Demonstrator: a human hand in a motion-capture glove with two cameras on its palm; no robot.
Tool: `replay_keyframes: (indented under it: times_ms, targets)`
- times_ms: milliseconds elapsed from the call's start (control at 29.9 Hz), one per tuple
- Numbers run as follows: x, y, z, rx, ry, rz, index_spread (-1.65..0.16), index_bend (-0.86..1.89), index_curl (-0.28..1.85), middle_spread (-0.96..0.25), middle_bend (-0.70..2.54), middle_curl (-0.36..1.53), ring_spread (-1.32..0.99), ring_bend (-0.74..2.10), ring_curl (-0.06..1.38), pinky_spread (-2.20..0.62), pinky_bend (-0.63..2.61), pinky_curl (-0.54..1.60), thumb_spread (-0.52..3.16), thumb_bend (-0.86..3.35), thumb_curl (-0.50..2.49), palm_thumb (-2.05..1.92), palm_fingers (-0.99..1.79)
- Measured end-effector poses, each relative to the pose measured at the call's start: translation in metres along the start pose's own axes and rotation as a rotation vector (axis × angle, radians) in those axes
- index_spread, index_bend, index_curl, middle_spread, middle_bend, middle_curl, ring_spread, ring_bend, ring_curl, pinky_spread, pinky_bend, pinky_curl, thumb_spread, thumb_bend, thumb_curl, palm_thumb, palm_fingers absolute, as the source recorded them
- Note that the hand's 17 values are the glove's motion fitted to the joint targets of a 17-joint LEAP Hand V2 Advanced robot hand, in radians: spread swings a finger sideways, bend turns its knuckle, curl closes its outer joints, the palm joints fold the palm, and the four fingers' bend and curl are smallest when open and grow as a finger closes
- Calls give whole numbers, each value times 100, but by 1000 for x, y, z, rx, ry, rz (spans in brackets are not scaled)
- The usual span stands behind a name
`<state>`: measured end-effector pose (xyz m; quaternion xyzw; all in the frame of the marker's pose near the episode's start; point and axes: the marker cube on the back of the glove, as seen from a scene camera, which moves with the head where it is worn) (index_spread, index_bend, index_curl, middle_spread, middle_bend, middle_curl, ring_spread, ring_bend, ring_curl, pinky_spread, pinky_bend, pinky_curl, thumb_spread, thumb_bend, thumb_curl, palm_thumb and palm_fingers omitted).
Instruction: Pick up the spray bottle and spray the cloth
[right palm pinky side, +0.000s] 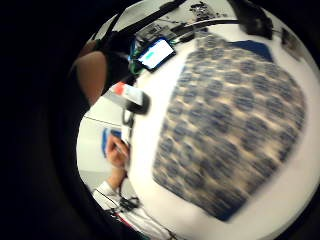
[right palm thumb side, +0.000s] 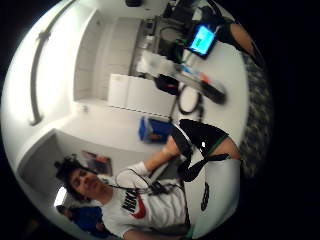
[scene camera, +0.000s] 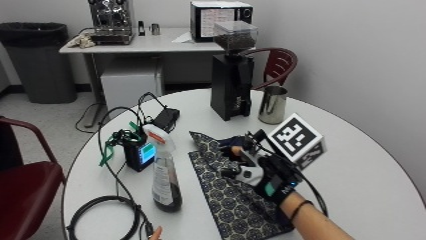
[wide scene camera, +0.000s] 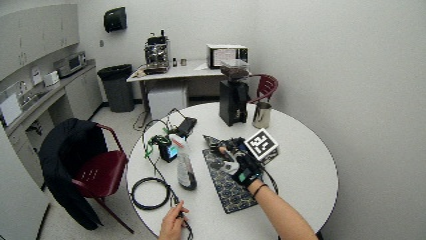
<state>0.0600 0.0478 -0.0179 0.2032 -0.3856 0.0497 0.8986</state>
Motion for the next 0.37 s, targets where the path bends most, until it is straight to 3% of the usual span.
replay_keyframes:
  times_ms: [201,368]
  targets:
    - [32,59,-43,-32,355,60,-29,16,33,-5,21,38,-4,29,35,17,26,32,101,-4,32,71,75]
    - [41,97,-54,-36,493,103,-29,16,34,-5,20,38,-3,27,35,17,24,32,103,-3,31,69,76]
